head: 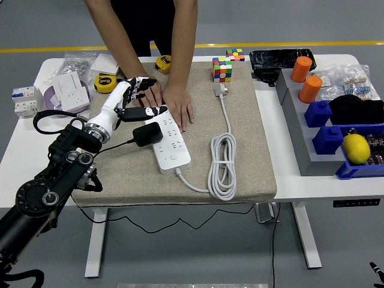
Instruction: Pick up the plug,place it near the board,insert it into the board,press the button
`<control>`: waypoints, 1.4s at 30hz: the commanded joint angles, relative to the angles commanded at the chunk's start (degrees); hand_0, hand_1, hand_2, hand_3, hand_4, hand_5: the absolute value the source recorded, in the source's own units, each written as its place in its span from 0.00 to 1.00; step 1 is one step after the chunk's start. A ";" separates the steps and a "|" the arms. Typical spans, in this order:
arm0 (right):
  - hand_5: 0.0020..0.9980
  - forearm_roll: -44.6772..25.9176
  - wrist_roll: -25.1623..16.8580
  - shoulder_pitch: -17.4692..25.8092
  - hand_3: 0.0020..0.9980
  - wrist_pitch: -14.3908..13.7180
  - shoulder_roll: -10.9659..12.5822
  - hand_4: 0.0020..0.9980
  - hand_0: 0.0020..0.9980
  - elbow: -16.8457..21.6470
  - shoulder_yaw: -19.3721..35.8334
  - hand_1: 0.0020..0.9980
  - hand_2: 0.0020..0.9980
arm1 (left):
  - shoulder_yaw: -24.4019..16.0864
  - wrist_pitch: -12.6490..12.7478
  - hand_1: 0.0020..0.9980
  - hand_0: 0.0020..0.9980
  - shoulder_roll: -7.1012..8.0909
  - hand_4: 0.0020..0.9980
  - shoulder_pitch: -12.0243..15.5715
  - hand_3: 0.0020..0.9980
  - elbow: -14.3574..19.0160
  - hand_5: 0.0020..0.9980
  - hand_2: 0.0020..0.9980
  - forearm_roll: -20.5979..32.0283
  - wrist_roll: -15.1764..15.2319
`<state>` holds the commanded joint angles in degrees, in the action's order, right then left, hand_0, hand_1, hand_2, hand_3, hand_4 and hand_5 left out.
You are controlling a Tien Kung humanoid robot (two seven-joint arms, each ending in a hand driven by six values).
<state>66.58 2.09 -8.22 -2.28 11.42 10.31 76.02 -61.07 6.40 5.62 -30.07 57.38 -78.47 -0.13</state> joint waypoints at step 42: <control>0.91 0.43 0.09 0.55 0.73 -0.11 0.12 1.00 1.00 0.00 0.18 0.79 0.72 | 4.90 -0.71 0.29 0.30 -0.09 0.79 -1.39 0.46 -5.93 0.23 0.33 -30.08 -5.90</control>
<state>67.01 2.17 -7.68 -2.40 11.54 10.31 76.20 -56.17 5.68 5.53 -31.47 51.46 -108.55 -6.03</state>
